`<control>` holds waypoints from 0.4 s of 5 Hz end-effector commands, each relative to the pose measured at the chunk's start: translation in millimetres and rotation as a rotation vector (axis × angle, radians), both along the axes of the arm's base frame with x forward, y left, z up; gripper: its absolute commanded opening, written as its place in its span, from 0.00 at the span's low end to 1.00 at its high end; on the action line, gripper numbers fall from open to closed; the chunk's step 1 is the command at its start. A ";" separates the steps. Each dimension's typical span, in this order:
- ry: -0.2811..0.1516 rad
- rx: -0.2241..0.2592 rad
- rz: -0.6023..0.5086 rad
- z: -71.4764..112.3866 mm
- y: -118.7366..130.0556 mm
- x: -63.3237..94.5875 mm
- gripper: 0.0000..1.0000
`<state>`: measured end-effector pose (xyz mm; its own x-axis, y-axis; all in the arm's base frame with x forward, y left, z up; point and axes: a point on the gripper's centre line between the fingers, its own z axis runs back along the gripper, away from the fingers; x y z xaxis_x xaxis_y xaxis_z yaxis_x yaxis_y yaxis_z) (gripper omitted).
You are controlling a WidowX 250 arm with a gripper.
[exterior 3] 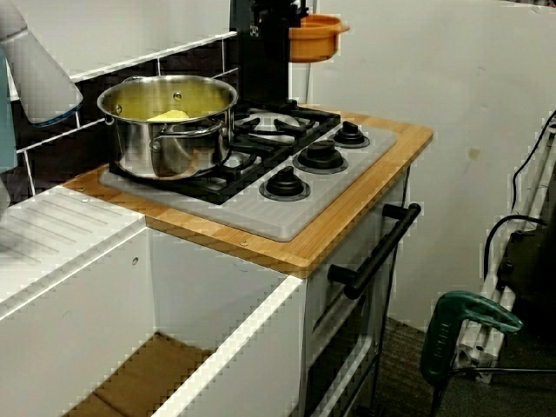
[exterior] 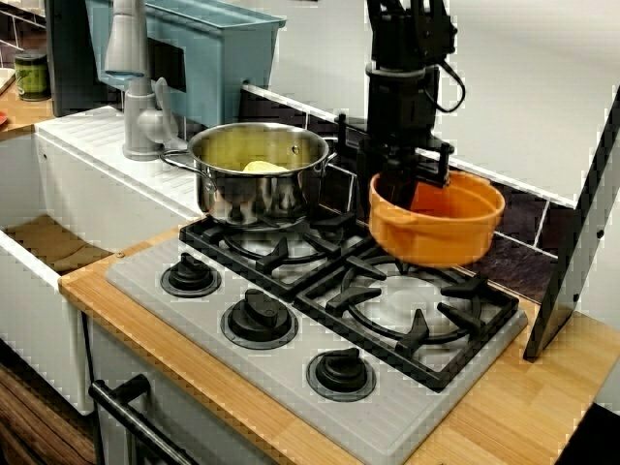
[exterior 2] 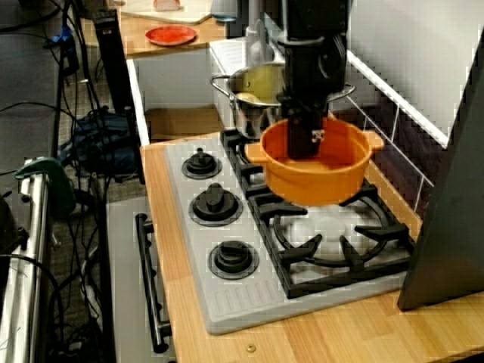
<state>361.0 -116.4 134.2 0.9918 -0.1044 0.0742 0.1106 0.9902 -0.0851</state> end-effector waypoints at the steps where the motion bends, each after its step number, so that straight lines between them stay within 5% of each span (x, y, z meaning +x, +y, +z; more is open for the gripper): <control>1: -0.131 -0.010 -0.037 47.8 4.6 -6.2 0.00; 2: -0.156 -0.014 -0.025 59.4 9.2 -5.4 0.00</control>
